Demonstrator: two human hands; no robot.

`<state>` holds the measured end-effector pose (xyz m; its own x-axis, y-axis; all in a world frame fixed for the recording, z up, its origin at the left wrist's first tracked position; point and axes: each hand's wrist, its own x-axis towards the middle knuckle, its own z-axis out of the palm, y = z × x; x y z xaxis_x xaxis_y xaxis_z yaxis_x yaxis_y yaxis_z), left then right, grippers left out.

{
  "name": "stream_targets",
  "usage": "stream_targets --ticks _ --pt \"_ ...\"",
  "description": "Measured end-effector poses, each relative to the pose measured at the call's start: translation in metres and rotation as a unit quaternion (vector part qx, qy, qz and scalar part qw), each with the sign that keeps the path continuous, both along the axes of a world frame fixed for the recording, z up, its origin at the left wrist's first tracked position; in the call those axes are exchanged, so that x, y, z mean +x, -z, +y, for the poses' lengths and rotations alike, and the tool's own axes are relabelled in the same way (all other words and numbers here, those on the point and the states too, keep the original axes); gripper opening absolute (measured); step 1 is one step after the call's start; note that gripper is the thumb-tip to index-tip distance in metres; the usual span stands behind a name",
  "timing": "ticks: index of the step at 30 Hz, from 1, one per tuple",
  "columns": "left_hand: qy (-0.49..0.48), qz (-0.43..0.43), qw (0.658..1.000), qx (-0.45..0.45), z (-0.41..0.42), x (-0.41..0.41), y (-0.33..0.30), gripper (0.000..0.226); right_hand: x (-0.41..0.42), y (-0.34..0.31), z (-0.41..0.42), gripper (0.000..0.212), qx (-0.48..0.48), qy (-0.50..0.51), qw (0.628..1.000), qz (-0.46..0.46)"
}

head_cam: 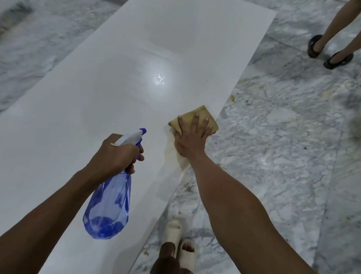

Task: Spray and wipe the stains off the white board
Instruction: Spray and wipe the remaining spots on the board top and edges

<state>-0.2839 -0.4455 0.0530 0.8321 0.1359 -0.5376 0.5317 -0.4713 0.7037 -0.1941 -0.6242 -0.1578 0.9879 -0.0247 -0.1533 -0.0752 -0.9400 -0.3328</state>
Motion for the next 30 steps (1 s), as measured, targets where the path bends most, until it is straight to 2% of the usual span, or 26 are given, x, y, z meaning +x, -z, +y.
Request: stream_targets --ticks 5,8,15,20,24,30 --pt "0.009 -0.005 1.000 0.001 0.013 -0.013 0.000 0.044 -0.036 0.003 0.021 0.064 0.006 -0.012 0.997 -0.071" --pt "0.024 -0.006 1.000 -0.005 0.019 -0.022 0.003 0.035 -0.043 0.002 0.021 0.066 0.003 -0.017 0.998 -0.068" --pt "0.041 -0.008 0.999 -0.026 0.044 -0.050 0.012 0.042 -0.073 0.018 0.045 0.054 -0.017 0.016 0.990 -0.139" --pt "0.065 -0.010 0.998 -0.025 0.074 -0.084 0.013 0.031 -0.110 0.021 0.068 0.051 -0.032 0.039 0.990 -0.133" --pt "0.099 -0.017 0.994 -0.033 0.106 -0.121 0.008 0.040 -0.148 0.020 0.093 0.055 -0.029 0.063 0.988 -0.141" --pt "0.126 -0.026 0.991 -0.039 0.160 -0.180 0.010 0.035 -0.225 0.017 0.144 0.052 -0.042 0.095 0.985 -0.140"
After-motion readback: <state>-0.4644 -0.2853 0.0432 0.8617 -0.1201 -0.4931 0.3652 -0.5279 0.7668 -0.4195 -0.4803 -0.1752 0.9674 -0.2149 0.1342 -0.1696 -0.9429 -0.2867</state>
